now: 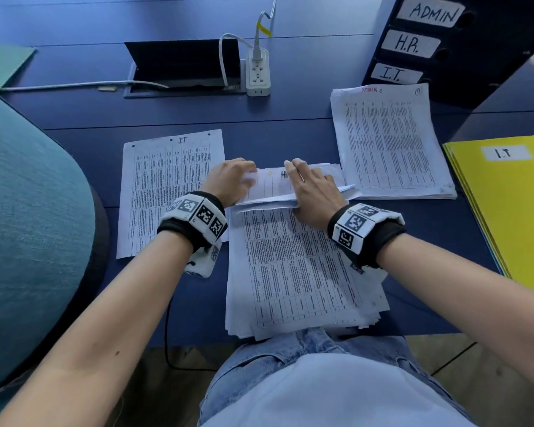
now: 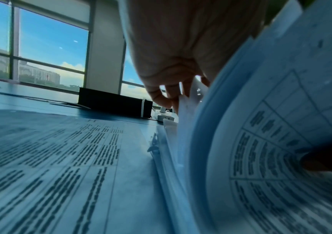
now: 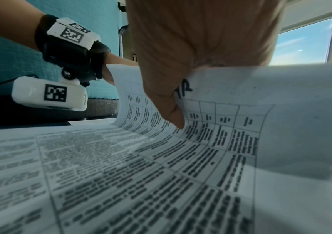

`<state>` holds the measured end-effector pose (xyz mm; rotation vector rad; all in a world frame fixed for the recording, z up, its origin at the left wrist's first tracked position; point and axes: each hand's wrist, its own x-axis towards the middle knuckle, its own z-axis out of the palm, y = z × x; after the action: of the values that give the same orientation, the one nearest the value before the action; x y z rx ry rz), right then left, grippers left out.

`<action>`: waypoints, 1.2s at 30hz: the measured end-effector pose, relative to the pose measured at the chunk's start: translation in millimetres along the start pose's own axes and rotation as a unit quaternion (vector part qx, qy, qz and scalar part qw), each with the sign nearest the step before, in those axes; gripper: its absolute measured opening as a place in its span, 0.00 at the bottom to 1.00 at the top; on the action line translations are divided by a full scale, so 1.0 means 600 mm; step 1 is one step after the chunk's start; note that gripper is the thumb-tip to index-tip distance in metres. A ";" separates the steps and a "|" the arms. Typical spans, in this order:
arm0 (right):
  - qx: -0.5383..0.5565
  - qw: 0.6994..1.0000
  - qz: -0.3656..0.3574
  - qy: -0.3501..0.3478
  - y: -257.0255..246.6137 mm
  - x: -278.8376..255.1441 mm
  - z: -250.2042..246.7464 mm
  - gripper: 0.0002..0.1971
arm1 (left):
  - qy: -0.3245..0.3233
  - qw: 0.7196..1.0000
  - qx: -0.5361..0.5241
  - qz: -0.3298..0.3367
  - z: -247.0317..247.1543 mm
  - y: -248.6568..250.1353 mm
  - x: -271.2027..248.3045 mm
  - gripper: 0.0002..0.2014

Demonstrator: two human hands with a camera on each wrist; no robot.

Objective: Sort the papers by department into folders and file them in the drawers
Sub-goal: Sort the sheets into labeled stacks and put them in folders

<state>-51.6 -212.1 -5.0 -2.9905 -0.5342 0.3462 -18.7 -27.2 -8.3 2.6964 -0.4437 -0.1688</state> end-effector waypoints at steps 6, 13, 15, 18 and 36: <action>-0.092 0.995 0.008 0.025 -0.005 -0.003 -0.011 0.30 | -0.042 0.993 -0.106 -0.008 -0.013 0.005 -0.002 0.16; -0.067 0.991 -0.109 0.032 -0.012 -0.038 0.005 0.16 | -0.039 0.945 -0.310 -0.096 -0.022 0.006 -0.001 0.45; -0.059 0.992 -0.110 0.000 -0.014 -0.048 0.004 0.17 | -0.019 0.940 -0.322 -0.114 -0.020 0.005 0.002 0.30; 0.000 0.997 -0.079 0.007 -0.012 -0.040 0.002 0.21 | -0.029 0.940 -0.325 -0.098 -0.015 -0.006 0.004 0.17; -0.040 0.994 -0.106 -0.005 -0.017 -0.052 0.006 0.12 | -0.057 0.986 -0.134 -0.085 0.000 0.000 0.002 0.14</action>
<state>-84.4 -213.6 -0.7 -2.9691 -0.8765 0.3314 -17.7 -27.7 -8.6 2.4638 -0.2053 -0.4030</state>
